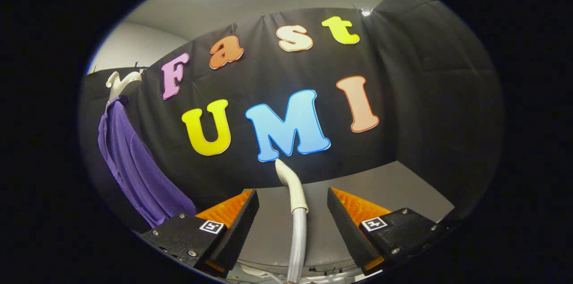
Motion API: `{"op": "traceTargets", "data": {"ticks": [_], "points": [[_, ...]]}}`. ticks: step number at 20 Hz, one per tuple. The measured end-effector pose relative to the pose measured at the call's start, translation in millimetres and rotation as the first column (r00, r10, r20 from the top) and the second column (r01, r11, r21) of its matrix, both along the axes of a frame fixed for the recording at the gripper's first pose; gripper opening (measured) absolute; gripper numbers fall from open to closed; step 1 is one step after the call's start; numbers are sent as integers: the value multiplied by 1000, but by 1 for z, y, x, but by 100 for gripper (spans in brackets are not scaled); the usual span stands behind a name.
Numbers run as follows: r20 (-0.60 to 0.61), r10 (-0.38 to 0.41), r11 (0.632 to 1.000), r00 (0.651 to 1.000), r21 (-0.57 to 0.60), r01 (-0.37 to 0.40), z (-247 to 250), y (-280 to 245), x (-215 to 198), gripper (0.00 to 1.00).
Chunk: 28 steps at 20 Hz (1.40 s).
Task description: Iron the clothes twice with a garment steamer, once on the left side and once on the right side.
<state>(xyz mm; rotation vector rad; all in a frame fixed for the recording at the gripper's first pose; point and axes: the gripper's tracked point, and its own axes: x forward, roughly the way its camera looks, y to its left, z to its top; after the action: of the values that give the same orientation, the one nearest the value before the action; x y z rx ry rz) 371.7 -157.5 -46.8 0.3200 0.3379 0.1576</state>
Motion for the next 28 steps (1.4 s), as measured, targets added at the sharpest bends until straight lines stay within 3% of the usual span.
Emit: {"op": "traceTargets", "data": {"ticks": [6,12,18,24,26,28], "points": [[-159,80,976,984,212,-45,-38,1,56,95],[-317,170,894,933,449,-11,-77,14,91,95],[-401,231,870,887,493,-4,-112,29,104,95],[-450,333,804,829,595,0,-126,55,104,93],[-459,355,785,815,620,7,-129,61,105,84],[-475,341,781,811,624,37,-134,58,110,67]]}}
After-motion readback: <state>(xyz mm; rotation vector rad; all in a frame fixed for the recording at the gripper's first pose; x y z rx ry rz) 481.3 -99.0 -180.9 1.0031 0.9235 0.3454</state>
